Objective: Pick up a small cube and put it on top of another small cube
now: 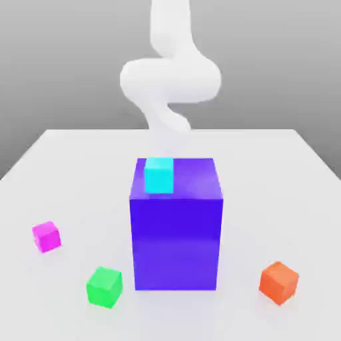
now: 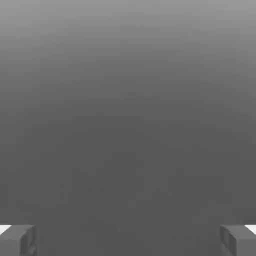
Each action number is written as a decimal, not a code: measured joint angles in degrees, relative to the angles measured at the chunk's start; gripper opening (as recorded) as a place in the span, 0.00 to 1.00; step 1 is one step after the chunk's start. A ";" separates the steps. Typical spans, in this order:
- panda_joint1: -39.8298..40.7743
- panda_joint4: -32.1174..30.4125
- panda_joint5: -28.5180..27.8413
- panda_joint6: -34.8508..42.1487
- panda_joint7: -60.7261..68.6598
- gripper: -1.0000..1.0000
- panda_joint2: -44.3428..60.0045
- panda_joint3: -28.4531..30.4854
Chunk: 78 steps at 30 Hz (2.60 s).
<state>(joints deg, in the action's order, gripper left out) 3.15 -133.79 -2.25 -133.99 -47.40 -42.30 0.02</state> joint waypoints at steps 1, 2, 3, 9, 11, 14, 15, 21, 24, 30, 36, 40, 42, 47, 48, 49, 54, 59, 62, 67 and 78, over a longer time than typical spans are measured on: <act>1.35 -0.86 -0.94 -0.94 -0.66 0.50 1.53 0.08; 2.62 -1.69 -1.85 -1.84 -1.28 0.50 3.00 0.22; 3.83 -2.50 -2.74 -2.71 -1.90 0.50 4.45 0.42; 10.79 -7.22 -7.38 -7.75 -5.07 0.50 12.97 2.49; 12.93 -8.78 -8.69 -9.42 -5.96 0.50 15.79 3.55; 15.96 -11.13 -10.33 -11.95 -7.04 0.50 19.99 5.45; 16.94 -11.91 -10.75 -12.81 -7.31 0.50 21.38 6.13; 21.92 -16.69 -11.77 -18.15 -7.85 0.50 29.66 11.09; 23.90 -19.15 -10.74 -21.01 -7.04 0.50 33.76 13.80; 28.36 -24.19 -2.07 -26.91 -0.67 0.50 41.97 17.79; 34.24 -24.89 12.92 -34.34 10.02 0.50 52.06 11.34; 39.73 -23.45 16.87 -40.20 13.24 0.00 59.46 4.97; 39.73 -23.45 16.86 -40.19 13.22 0.00 59.46 4.97; 40.16 -23.42 16.76 -40.35 13.13 0.00 59.64 4.54; 39.50 -23.66 16.20 -39.34 12.62 0.00 58.35 5.32; 38.66 -23.99 15.25 -38.06 11.82 0.00 56.71 6.38; 36.91 -26.05 6.20 -30.71 5.31 0.00 47.29 10.32; 35.55 -21.99 6.06 -24.90 19.61 0.00 51.69 4.09; 34.51 -17.80 5.52 -23.43 28.21 0.00 54.59 -0.74; 32.73 -10.60 4.14 -22.14 42.65 0.00 58.10 -8.28; 34.73 -3.03 -0.34 -19.53 78.59 0.00 59.90 -21.58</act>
<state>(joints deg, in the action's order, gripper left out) 37.88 -136.82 -2.58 -153.52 31.19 17.60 -21.56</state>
